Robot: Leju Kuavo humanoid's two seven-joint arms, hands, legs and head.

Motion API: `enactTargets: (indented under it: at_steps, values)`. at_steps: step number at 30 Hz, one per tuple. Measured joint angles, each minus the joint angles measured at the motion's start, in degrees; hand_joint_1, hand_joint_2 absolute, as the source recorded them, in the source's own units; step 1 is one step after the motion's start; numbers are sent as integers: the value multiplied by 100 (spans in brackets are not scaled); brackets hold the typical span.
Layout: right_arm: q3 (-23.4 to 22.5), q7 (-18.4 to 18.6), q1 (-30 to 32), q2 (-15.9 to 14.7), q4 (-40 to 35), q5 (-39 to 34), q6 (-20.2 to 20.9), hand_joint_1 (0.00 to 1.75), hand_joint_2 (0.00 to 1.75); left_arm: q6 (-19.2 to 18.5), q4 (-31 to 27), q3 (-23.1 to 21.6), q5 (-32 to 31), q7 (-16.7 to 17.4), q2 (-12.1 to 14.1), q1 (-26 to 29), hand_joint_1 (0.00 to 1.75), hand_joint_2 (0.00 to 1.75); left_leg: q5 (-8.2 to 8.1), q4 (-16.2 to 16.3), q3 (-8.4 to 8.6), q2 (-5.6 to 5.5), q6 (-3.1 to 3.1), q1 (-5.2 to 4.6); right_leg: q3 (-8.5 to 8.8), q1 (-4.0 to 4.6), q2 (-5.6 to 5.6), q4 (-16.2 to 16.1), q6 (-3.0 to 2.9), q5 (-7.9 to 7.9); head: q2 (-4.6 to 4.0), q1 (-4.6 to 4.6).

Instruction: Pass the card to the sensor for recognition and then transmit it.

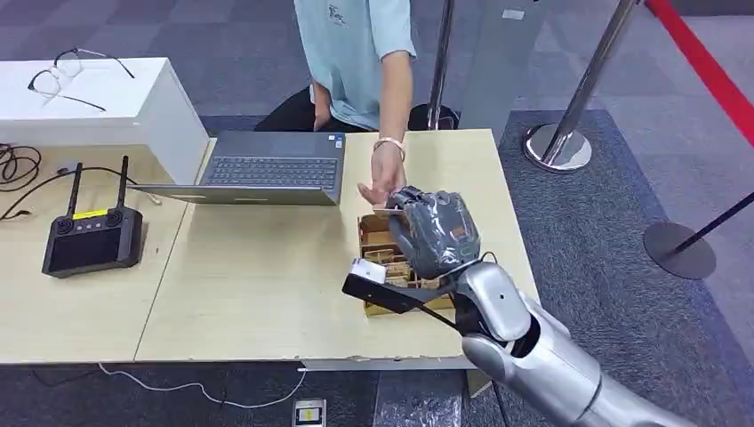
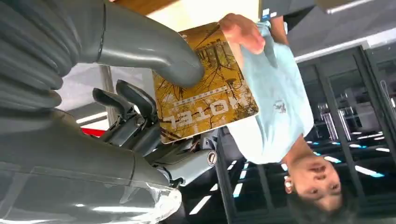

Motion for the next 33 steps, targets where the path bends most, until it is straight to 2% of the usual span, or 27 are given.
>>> enactTargets:
  at_steps: [7, 12, 21, 27, 33]
  values:
    - [-227, 151, 41, -162, -261, 48, -70, 175, 175, -2, 0, -7, -11, 22, 0, 4, 0, 175, 0, 2, 1, 1, 0, 0, 0, 0, 1, 0, 0, 0, 0, 0]
    - [-411, 335, 79, -378, -444, 492, 160, 175, 175, 0, 0, -22, -44, -28, 0, 5, 0, 175, 0, 2, 0, 1, 0, 0, 0, -1, 1, -1, 0, 0, 0, 0]
    - [-680, 496, 352, -822, -788, 1815, 1120, 175, 175, -24, 0, -46, 7, -17, -11, 10, 0, 175, -1, 2, 0, 1, 0, 0, -1, -1, 2, -1, 0, 0, 0, 0]
    - [-711, 291, 385, -1069, -1089, 2568, 1890, 175, 175, 2, 2, -46, -4, -59, -11, 9, 0, 175, -1, 2, -1, 1, 0, 0, -1, -1, 2, -1, 0, 0, 0, 0]
    - [-665, 63, 182, -1165, -1222, 3014, 2394, 175, 175, 37, 2, -46, 0, -271, -11, 4, 0, 175, 0, 1, -1, 1, 0, 0, 0, 0, 2, 0, 0, 0, 0, 2]
